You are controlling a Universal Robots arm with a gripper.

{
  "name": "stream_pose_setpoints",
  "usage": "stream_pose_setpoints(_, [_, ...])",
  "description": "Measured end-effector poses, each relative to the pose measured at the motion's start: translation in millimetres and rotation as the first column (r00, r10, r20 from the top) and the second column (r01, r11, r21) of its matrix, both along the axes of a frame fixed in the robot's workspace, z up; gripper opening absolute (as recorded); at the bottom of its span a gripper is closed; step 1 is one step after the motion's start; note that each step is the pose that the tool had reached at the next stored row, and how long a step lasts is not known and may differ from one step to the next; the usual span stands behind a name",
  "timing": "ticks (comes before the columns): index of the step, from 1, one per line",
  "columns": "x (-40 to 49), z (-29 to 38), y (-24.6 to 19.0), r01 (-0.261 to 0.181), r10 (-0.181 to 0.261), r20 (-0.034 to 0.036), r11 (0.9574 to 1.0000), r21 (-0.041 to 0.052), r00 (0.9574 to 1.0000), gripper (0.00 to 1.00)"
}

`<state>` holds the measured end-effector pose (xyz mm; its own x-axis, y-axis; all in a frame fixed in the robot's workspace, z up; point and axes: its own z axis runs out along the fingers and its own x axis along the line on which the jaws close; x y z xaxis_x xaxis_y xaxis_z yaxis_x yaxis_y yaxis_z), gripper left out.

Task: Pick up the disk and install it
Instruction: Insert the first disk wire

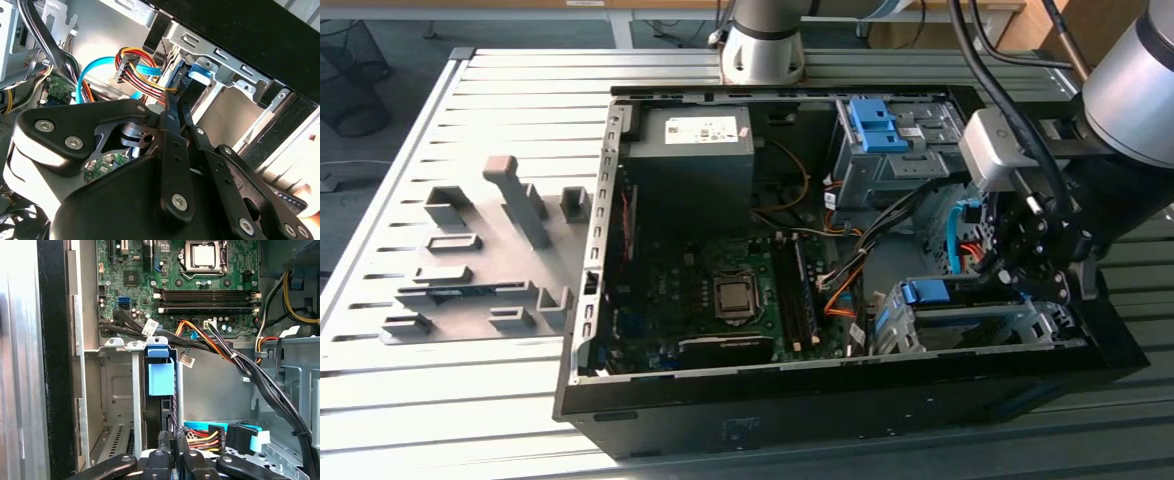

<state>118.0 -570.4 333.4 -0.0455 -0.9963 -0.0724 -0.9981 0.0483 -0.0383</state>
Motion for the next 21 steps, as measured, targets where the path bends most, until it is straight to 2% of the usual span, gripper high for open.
stream_pose_setpoints(9, [0.4, -0.5, 0.2, 0.0, 0.0, 0.0, 1.0, 0.0, 1.0, 0.16])
stream_pose_setpoints(21, [0.4, -4.6, 0.2, 0.0, 0.0, -0.0022, 1.0, 0.0002, 1.0, 0.16])
